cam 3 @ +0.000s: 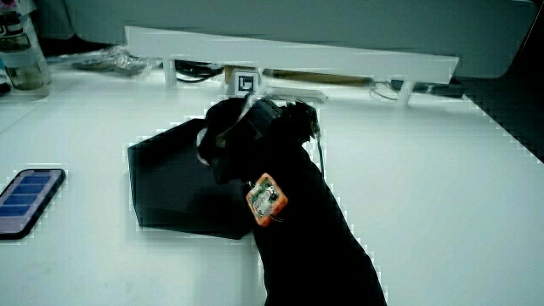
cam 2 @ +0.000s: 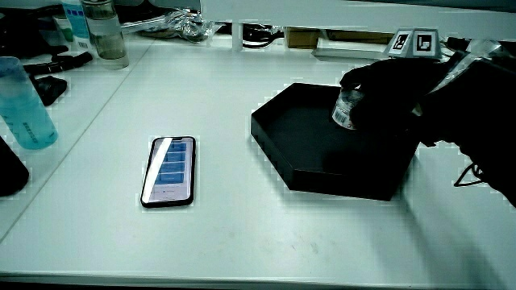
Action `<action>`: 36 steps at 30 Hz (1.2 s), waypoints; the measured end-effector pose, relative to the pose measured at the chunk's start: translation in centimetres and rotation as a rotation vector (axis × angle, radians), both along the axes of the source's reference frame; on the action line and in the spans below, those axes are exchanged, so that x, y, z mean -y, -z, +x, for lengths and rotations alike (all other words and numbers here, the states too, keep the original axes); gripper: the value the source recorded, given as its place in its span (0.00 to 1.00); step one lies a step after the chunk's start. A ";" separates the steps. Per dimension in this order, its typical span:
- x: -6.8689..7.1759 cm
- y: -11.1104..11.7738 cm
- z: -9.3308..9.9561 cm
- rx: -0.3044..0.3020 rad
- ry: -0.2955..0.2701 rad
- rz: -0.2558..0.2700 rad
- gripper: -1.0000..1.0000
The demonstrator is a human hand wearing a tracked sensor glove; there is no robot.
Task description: Place paper clip into plate
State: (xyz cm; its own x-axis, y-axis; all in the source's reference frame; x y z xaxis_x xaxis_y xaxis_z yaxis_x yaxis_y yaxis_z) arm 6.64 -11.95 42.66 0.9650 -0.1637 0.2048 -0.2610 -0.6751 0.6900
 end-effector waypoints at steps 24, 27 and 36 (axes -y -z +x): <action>-1.9 -5.1 -0.8 -0.119 0.015 -0.076 0.50; -1.9 -4.7 -1.2 -0.132 0.041 -0.081 0.47; -2.1 -5.5 -0.8 -0.160 0.021 -0.152 0.21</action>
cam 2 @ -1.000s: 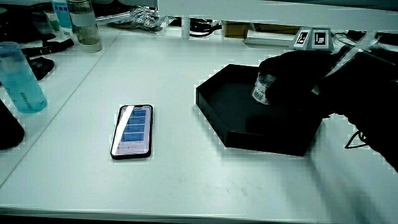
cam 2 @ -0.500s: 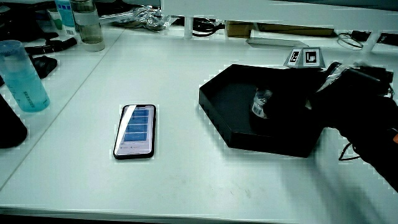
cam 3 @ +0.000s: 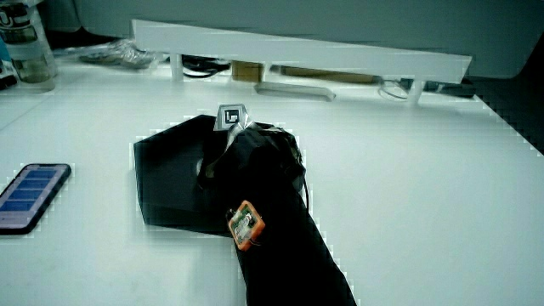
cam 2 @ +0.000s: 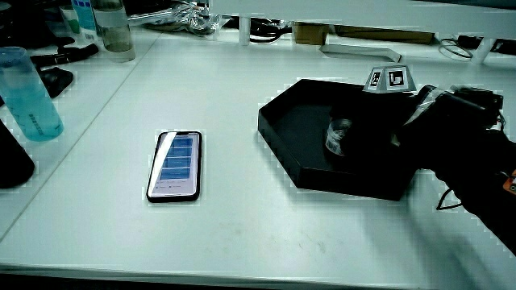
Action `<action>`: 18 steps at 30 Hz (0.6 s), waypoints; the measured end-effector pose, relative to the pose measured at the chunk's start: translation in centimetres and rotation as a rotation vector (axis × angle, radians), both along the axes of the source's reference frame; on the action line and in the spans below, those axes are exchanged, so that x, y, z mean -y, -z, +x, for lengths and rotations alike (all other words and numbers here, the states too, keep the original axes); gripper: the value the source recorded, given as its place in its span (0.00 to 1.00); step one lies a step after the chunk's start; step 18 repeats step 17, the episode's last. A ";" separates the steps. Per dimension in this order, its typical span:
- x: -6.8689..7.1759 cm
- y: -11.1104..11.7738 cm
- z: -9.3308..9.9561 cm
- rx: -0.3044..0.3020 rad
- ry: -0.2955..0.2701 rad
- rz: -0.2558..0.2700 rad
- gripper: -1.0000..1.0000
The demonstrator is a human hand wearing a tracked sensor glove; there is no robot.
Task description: Place paper clip into plate
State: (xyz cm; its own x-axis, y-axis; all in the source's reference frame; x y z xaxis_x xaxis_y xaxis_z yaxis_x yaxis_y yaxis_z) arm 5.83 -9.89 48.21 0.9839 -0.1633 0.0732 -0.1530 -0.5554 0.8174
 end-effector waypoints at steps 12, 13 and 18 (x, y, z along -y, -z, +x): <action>0.3 3.9 2.6 0.148 -0.085 0.188 0.00; 0.5 4.3 2.7 0.140 -0.090 0.214 0.00; 1.0 5.4 3.1 0.142 -0.094 0.218 0.00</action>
